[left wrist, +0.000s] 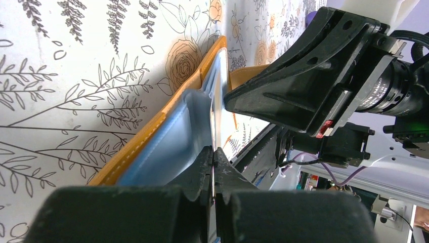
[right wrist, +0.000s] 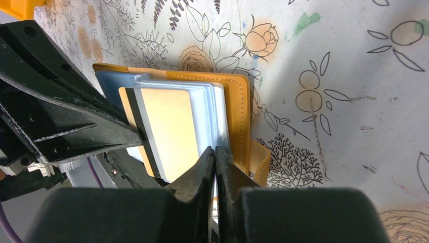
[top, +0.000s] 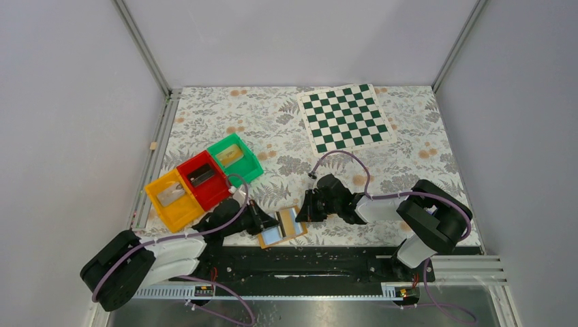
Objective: Take the credit cards out of the card holder
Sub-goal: Remove the credit card from the card holder.
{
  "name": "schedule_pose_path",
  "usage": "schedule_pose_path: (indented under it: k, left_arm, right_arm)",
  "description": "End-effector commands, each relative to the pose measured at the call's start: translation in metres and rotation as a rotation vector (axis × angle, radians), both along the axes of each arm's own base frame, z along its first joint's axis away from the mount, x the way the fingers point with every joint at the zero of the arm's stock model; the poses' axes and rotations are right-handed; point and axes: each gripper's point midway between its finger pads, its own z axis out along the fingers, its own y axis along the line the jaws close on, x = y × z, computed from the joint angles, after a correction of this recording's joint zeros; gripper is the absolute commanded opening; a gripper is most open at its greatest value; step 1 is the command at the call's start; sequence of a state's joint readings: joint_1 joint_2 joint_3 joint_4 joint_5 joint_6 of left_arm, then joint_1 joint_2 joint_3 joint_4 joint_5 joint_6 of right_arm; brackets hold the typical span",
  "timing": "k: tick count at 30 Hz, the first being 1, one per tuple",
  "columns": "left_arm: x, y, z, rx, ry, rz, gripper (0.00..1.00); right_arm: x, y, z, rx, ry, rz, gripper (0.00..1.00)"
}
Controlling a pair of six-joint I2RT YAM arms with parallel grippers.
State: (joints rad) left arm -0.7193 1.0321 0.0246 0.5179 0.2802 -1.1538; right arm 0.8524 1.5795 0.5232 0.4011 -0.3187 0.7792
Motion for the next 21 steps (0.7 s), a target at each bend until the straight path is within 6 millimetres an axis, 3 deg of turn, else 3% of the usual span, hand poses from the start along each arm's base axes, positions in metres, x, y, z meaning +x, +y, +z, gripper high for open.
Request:
schedule_pose_path:
  k: [1, 10, 16, 21]
  left_arm:
    - [0.004, 0.000, 0.008, -0.012, -0.045, -0.004, 0.00]
    - [0.002, 0.012, -0.003, 0.040, -0.008, 0.028, 0.00]
    - [0.002, 0.025, -0.003, 0.114, -0.008, 0.066, 0.00]
    - [0.008, 0.034, 0.010, 0.154, -0.047, 0.104, 0.00]
  right_arm:
    - [-0.001, -0.016, -0.016, -0.073, 0.011, -0.014, 0.09]
    - [0.000, -0.019, -0.015, -0.081, 0.005, -0.022, 0.09]
    - [0.007, -0.031, -0.016, -0.101, -0.006, -0.069, 0.09]
    - [0.014, -0.042, -0.013, -0.116, -0.022, -0.105, 0.08]
